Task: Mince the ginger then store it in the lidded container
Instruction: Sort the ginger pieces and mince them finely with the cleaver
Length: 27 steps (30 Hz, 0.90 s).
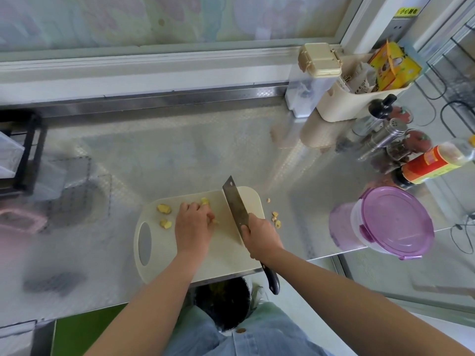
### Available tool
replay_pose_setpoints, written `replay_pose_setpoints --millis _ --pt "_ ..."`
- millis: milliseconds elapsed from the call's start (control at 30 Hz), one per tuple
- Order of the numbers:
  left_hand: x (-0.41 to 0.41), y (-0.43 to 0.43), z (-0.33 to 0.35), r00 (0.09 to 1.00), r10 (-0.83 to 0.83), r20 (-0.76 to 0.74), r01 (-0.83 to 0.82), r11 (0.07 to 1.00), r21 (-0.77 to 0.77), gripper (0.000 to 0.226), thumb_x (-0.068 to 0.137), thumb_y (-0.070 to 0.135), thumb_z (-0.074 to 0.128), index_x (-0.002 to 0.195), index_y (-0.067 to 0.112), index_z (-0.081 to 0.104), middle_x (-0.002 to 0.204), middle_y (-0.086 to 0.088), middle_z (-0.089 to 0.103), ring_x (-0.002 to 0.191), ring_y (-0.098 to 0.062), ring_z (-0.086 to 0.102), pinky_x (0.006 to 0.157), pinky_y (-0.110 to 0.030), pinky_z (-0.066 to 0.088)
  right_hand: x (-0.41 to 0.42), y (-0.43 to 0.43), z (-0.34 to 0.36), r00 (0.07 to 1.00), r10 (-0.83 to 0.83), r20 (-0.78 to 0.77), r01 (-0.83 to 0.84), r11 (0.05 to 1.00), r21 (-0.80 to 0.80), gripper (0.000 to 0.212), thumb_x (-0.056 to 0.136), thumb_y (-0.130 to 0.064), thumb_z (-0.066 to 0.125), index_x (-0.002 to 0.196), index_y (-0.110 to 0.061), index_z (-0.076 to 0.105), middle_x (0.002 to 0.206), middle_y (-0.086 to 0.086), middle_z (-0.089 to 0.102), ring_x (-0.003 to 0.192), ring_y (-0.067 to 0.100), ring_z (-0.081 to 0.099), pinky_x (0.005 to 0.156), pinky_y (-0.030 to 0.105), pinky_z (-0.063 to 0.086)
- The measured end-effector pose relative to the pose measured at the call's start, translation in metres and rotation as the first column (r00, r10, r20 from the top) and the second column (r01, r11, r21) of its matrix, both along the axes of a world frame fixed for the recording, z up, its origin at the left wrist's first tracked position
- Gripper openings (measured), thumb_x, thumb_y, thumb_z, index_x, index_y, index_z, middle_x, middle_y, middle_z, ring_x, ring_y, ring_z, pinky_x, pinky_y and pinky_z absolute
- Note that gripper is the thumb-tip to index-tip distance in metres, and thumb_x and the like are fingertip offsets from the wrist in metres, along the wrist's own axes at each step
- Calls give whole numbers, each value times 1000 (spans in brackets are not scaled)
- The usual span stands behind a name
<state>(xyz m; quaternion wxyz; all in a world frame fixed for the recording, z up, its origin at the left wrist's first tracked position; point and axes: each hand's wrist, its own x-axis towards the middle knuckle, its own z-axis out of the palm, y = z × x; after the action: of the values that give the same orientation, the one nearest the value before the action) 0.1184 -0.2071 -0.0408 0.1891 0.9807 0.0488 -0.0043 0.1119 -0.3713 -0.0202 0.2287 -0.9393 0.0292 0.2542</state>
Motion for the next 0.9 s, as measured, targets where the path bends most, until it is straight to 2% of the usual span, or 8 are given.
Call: replay_pose_setpoints --millis 100,200,367,433,533,733,800,900 --pt "-6 -2 4 994 48 -95 -61 989 -135 9 78 17 73 83 22 67 86 1 66 96 -25 54 74 -34 46 -3 -2 3 1000 -23 9 23 998 61 15 99 -24 36 88 -14 39 83 14 61 62 30 66 60 45 57" --pt "-14 -4 5 973 83 -217 -144 947 -286 8 80 21 71 85 23 67 82 8 65 81 -15 59 68 -28 45 -10 -4 4 999 -23 24 21 995 97 13 98 -23 37 87 -15 39 80 14 61 61 29 65 58 42 57" --pt "-31 0 3 875 162 -457 -372 828 -419 13 75 21 76 76 24 64 76 8 63 75 -13 58 62 -25 41 -25 -5 2 999 -4 54 -2 995 101 19 98 -24 39 85 -11 43 79 14 59 64 31 63 58 37 54" --pt "-39 4 2 849 208 -486 -430 807 -405 13 75 20 76 76 23 65 78 7 64 74 -12 58 57 -23 39 -30 -7 2 999 8 53 -13 996 89 20 97 -23 40 88 -7 48 78 14 58 68 31 60 61 39 53" --pt "-51 11 0 839 176 -515 -410 827 -386 11 75 20 77 79 23 67 77 9 64 73 -11 58 57 -21 40 -40 -8 2 998 35 43 -39 995 91 18 96 -22 40 85 -8 45 76 14 56 65 30 59 59 37 52" --pt "-63 11 -2 845 151 -513 -371 856 -360 10 78 28 76 83 27 68 85 11 65 84 -13 60 74 -25 46 -50 -10 2 998 43 52 -48 994 103 20 97 -25 40 84 -10 46 77 13 59 62 30 63 58 39 56" --pt "-64 11 -2 857 164 -489 -352 879 -322 8 80 31 74 83 28 67 86 11 65 84 -14 60 75 -27 48 -51 -10 3 996 63 68 -70 992 107 20 97 -26 41 84 -12 45 76 12 59 62 29 64 57 36 55" --pt "-66 12 -3 860 186 -476 -354 888 -293 8 81 32 73 86 27 68 87 10 65 84 -15 59 73 -28 49 -52 -9 6 990 112 81 -122 983 136 23 97 -29 41 84 -10 47 74 14 61 61 30 64 58 40 56"
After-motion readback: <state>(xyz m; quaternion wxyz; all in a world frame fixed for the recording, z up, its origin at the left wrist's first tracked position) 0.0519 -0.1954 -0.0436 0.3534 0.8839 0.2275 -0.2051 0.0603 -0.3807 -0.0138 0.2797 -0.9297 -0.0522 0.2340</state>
